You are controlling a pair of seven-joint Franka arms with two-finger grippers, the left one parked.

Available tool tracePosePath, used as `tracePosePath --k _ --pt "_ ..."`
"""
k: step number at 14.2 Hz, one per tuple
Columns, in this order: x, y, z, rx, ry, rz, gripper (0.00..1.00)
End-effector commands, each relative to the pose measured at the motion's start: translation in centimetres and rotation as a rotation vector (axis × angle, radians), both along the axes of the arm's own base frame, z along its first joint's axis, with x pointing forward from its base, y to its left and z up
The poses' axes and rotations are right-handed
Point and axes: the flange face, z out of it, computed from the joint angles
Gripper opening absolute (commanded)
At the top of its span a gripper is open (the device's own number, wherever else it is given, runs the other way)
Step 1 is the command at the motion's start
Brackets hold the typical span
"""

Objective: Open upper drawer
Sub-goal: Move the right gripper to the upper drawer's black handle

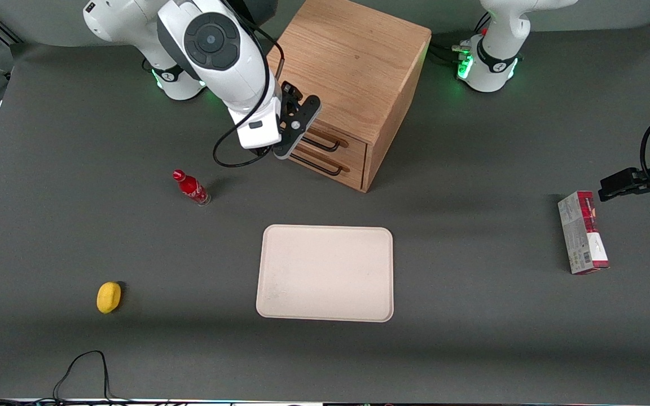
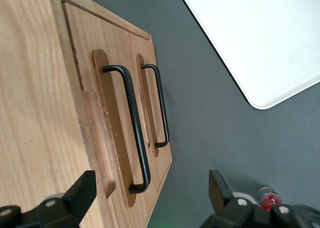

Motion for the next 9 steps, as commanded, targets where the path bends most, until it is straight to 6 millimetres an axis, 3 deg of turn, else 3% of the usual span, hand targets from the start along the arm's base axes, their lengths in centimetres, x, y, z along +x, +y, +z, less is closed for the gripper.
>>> tracePosePath --k 1,8,9 --pt "-0.2 0.2 -2.0 0.040 -0.005 0.006 1.00" --pt "-0.6 0.6 -6.4 0.046 -0.031 -0.008 1.00" --pt "-1.6 1.7 -6.7 0.048 -0.037 0.013 1.00"
